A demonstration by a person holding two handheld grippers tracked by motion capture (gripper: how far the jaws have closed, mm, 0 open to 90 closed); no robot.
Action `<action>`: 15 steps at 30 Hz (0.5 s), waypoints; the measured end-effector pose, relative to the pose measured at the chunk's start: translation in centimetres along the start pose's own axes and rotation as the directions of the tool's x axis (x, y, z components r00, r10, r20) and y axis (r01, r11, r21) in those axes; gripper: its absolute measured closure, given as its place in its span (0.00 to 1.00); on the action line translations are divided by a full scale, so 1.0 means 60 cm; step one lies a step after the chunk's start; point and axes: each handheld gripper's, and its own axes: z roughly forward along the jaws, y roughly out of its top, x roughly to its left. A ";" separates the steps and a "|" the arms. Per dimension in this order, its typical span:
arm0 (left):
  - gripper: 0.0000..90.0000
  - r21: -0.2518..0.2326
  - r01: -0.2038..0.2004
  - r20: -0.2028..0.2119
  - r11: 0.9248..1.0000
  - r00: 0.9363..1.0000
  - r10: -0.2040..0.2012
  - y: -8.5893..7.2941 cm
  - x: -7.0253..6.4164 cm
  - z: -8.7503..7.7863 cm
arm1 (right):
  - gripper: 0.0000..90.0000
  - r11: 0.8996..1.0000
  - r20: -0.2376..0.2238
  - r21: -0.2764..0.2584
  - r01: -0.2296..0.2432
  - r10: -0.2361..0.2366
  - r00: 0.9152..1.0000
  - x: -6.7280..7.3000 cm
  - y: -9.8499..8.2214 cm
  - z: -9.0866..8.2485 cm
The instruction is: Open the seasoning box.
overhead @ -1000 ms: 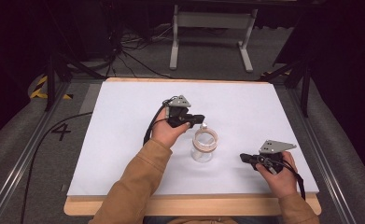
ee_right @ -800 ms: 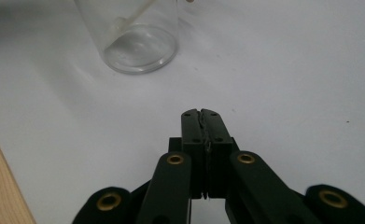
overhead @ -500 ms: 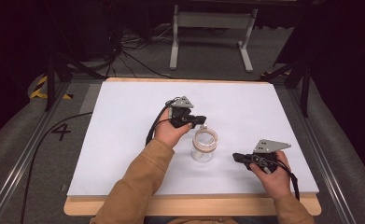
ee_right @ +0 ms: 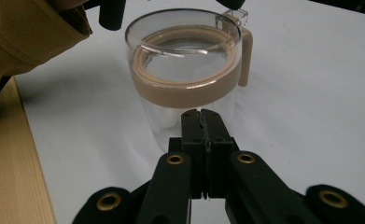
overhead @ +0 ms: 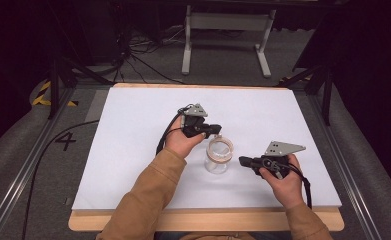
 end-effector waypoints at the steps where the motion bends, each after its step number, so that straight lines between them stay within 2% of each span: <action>1: 0.97 -0.002 0.004 0.003 1.000 1.000 -0.004 0.000 0.000 0.000 | 1.00 1.000 -0.001 -0.004 0.003 -0.003 1.000 0.001 0.003 0.001; 8: 0.98 0.004 0.007 0.008 1.000 1.000 -0.007 -0.002 0.004 0.002 | 1.00 1.000 -0.015 -0.005 0.018 -0.018 1.000 0.005 0.014 0.012; 11: 0.99 0.010 0.003 -0.007 1.000 1.000 -0.003 -0.003 0.003 0.003 | 1.00 1.000 -0.016 -0.002 0.023 -0.023 1.000 0.007 0.015 0.014; 15: 1.00 0.006 0.009 -0.005 1.000 1.000 -0.009 -0.003 0.003 0.003 | 1.00 1.000 -0.020 -0.018 0.016 -0.017 1.000 0.007 0.017 0.011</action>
